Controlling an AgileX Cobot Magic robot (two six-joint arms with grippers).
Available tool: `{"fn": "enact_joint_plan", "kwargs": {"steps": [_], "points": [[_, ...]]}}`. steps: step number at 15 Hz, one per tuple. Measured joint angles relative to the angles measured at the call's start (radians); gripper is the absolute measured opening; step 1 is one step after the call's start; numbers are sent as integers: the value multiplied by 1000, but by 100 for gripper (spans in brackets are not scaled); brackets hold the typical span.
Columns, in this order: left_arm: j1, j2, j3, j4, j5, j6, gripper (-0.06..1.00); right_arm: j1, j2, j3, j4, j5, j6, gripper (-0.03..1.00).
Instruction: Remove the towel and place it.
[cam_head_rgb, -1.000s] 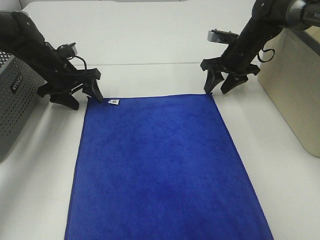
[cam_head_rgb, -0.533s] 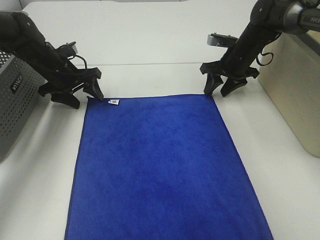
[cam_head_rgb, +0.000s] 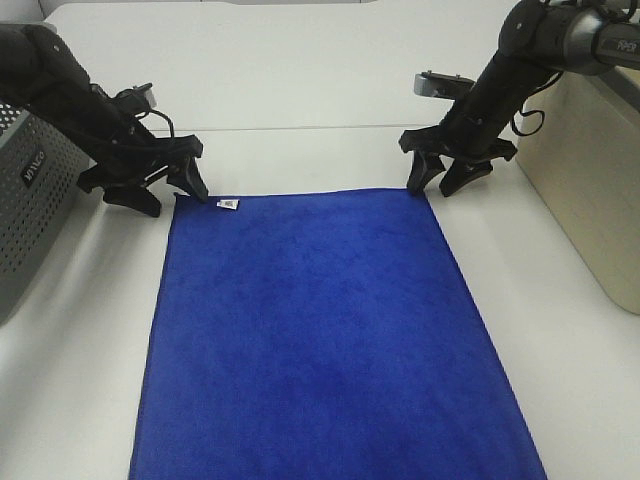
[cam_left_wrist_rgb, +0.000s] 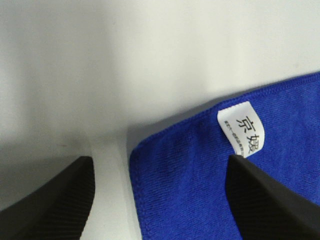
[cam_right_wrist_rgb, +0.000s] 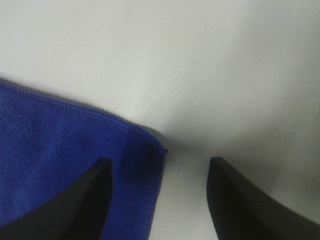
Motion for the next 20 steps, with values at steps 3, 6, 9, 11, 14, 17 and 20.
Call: {"fn": "enact_joint_plan", "kwargs": {"steps": [3,6,9,11,14,17,20], "points": [[0,0,0,0,0,3,68,0,3,-5,3,0,0,58],[-10,1,0,1,-1,3,65,0,5,-5,20,4,0,53],[-48,3,0,1,-25,3,61,4,15,-5,96,14,-5,41],[-73,7,0,4,-63,3,45,26,22,-5,97,22,-10,25],[-92,17,1,9,-86,3,5,36,25,-5,96,23,-15,2],[-92,19,1,11,-103,3,0,36,25,-5,87,23,-16,2],[-92,19,-7,15,-102,7,0,36,24,-6,78,7,-16,2]]}}
